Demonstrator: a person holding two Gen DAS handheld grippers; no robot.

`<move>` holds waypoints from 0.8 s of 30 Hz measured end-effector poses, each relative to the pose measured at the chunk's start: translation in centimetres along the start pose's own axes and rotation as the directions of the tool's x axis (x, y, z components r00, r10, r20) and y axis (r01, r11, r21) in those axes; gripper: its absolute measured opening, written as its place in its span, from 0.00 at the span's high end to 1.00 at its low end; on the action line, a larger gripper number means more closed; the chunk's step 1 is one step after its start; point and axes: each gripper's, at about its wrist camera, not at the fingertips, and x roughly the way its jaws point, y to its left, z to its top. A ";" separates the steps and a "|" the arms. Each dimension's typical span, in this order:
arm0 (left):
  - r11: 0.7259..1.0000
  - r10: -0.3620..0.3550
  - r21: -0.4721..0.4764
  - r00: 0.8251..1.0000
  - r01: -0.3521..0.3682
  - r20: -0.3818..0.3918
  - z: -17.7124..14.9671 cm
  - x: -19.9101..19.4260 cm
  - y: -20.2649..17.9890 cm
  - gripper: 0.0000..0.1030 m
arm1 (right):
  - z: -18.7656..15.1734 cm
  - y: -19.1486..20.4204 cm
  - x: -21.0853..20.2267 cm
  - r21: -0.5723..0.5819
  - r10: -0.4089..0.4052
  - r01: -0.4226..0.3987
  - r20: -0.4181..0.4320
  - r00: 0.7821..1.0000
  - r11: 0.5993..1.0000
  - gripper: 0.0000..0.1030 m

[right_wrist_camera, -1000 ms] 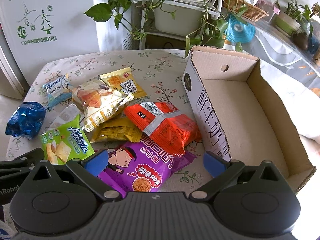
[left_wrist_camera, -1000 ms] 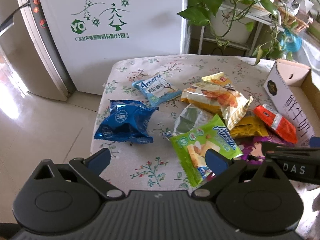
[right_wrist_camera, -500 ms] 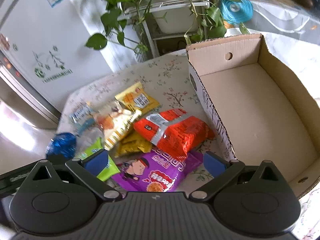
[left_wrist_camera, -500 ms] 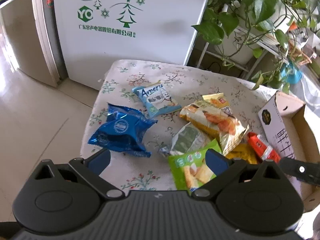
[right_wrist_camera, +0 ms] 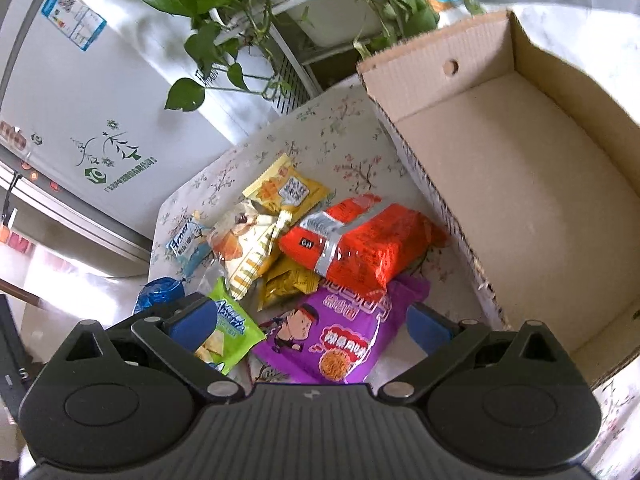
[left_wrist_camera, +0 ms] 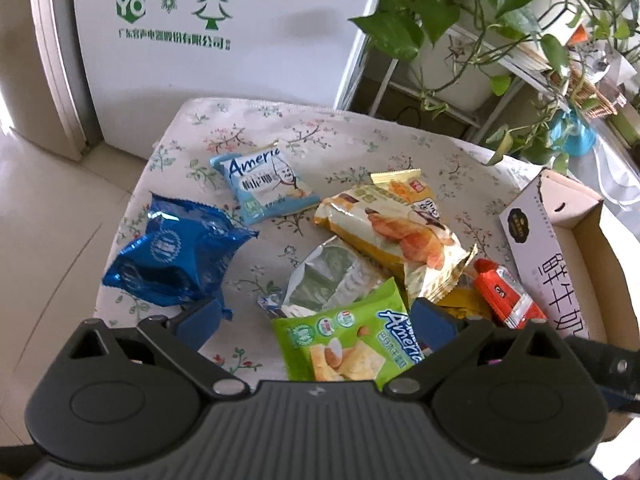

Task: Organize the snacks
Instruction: 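Lower the right tool onto the purple noodle-snack bag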

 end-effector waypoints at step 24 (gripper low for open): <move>0.999 -0.028 -0.041 0.998 0.026 -0.048 -2.3 1.3 1.9 0.08 | -0.2 -0.6 2.8 0.116 -0.021 0.030 -0.082 0.996 0.993 0.00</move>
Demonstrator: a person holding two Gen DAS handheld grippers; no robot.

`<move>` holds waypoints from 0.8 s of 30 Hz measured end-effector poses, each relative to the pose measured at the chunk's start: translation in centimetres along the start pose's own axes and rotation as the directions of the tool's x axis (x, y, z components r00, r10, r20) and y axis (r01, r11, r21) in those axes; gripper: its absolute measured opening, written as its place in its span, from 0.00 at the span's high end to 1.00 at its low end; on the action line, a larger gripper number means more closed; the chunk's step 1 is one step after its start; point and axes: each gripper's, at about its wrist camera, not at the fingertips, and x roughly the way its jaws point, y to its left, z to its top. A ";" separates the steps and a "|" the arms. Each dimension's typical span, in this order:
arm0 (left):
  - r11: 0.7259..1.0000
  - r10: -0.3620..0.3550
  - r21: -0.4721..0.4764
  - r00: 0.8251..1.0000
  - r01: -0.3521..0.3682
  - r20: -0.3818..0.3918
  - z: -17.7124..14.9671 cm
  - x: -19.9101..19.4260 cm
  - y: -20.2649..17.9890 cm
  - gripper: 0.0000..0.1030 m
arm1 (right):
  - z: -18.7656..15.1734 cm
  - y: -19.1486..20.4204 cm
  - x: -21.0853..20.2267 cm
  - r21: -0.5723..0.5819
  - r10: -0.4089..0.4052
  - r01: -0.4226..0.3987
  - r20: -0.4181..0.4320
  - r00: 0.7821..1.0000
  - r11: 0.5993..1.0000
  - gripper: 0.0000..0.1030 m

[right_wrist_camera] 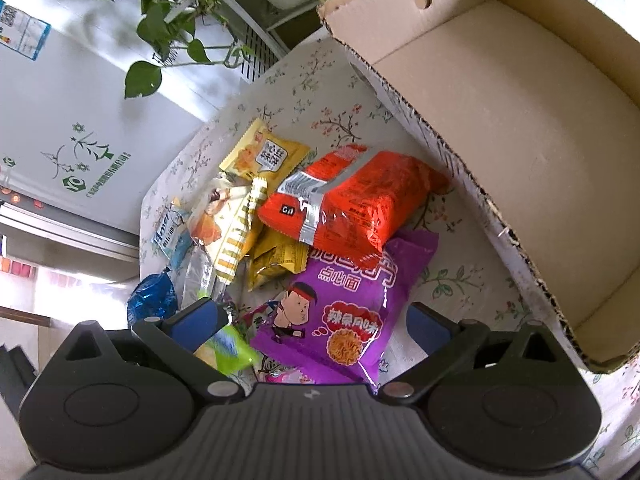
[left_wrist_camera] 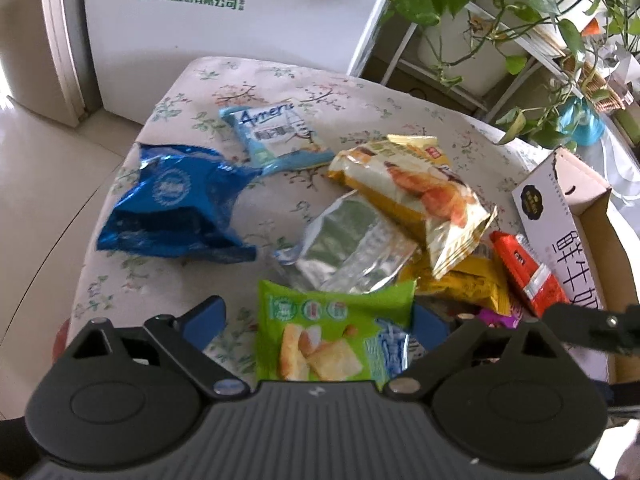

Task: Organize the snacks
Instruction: 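Lower the right tool onto the purple noodle-snack bag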

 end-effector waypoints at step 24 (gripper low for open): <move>0.978 0.029 0.205 0.999 -0.032 0.014 -2.7 0.9 -1.1 0.01 | -0.3 1.7 4.7 -0.077 -0.172 0.172 0.013 0.985 0.982 0.03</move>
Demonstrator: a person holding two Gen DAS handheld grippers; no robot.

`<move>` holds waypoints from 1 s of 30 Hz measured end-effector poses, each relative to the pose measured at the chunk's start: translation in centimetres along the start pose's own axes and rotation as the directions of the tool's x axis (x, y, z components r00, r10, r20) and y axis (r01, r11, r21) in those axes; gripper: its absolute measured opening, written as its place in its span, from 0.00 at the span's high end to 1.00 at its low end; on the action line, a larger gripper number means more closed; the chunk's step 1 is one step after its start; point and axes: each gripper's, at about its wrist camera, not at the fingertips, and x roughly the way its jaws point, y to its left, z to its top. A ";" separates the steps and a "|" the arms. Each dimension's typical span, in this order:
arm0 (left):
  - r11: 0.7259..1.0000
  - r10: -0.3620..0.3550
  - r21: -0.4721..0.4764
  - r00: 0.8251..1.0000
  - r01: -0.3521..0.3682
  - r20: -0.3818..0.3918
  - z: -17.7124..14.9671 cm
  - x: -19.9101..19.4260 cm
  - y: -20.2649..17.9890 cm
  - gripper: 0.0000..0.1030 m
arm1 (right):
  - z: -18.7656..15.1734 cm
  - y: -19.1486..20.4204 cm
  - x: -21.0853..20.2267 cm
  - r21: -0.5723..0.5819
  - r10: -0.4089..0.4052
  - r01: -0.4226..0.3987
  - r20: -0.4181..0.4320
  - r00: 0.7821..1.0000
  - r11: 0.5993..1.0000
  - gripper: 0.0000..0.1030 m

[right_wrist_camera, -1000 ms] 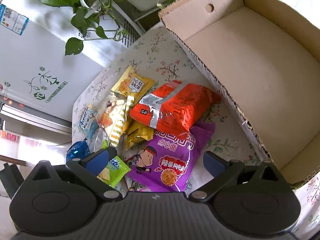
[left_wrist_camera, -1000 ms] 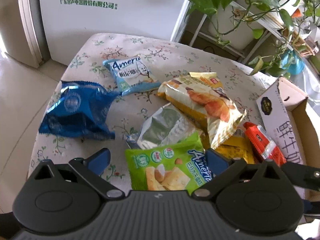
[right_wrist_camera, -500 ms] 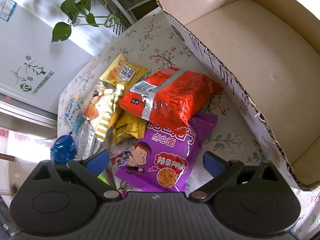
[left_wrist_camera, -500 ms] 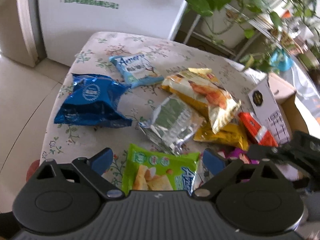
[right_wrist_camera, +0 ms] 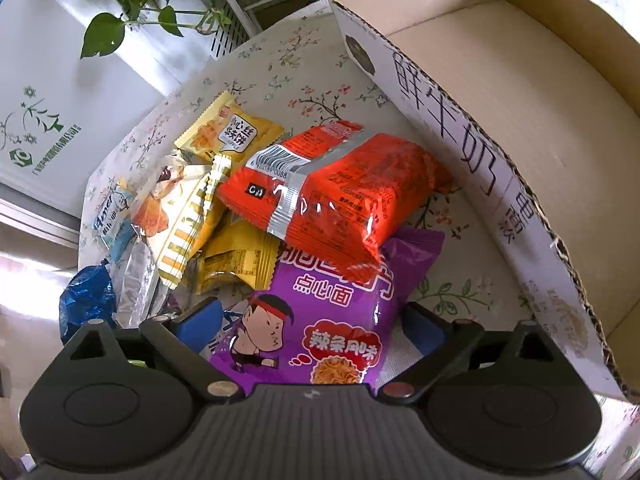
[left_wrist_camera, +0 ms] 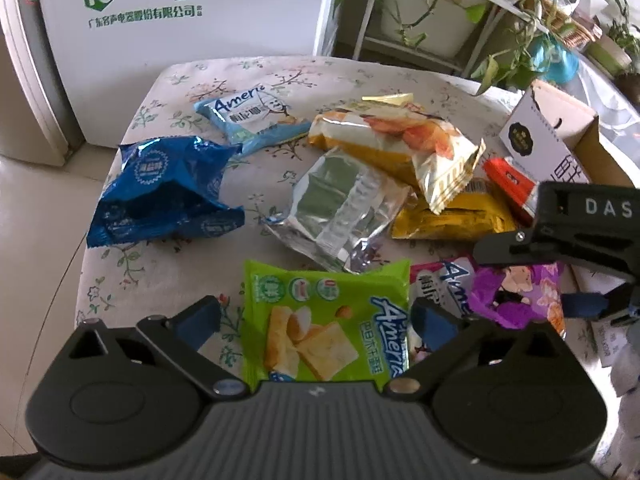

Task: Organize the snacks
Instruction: 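Lower the right tool onto the purple noodle-snack bag, then grasp the purple bag with the right tool while the left tool grasps the green Ameris bag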

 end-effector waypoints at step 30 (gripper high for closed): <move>1.000 0.009 -0.026 0.996 -0.006 0.093 -2.0 -2.0 0.6 0.42 | -1.3 -1.3 -2.2 -0.088 0.088 -0.090 -0.028 0.996 0.992 0.30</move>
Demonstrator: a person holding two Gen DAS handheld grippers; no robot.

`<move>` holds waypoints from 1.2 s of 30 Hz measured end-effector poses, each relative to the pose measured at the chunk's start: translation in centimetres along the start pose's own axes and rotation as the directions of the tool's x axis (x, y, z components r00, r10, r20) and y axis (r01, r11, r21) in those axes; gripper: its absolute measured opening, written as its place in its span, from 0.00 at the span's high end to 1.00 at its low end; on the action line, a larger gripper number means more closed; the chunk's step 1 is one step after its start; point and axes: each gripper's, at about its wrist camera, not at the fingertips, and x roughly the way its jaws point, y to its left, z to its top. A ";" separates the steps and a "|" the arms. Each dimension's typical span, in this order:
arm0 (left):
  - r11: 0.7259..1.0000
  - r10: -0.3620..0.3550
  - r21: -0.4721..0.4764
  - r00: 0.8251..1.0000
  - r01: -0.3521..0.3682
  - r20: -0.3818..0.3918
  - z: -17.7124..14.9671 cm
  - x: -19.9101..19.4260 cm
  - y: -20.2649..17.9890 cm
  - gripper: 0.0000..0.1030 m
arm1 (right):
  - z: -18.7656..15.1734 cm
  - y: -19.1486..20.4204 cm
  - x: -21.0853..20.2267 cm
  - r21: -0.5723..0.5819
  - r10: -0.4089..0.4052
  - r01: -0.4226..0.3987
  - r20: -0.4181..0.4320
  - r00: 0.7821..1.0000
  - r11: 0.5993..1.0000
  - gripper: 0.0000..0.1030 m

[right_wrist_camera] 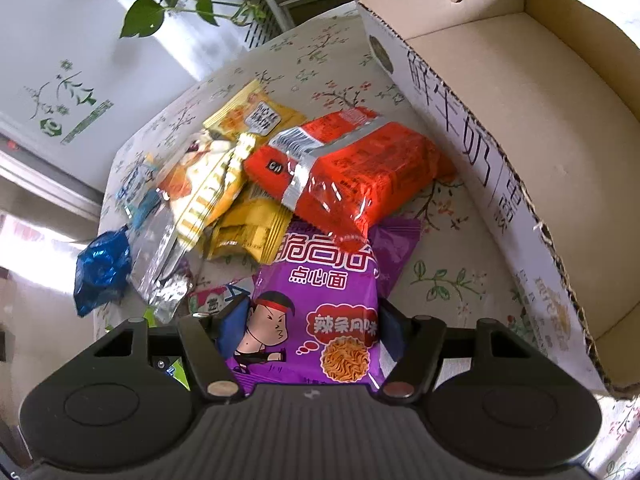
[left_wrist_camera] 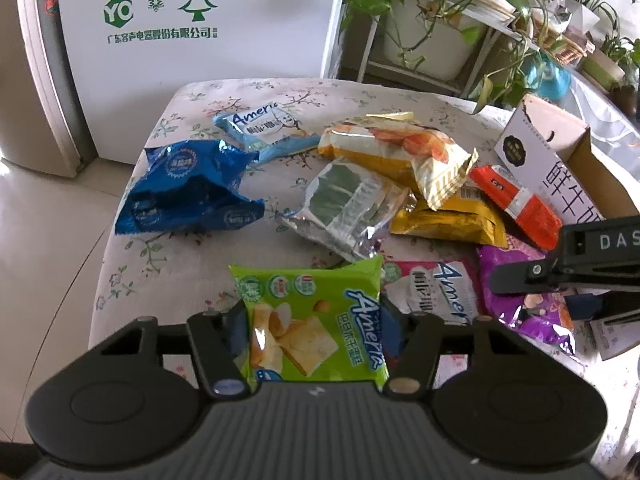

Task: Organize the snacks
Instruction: 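Grasp the purple bag with the right tool while the left tool grasps the green Ameris bag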

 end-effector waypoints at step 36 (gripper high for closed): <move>0.998 0.050 -0.052 0.995 -0.045 0.084 -2.0 -5.4 -0.9 0.44 | -2.9 0.5 -5.0 -0.227 0.175 -0.167 0.015 0.984 0.959 0.31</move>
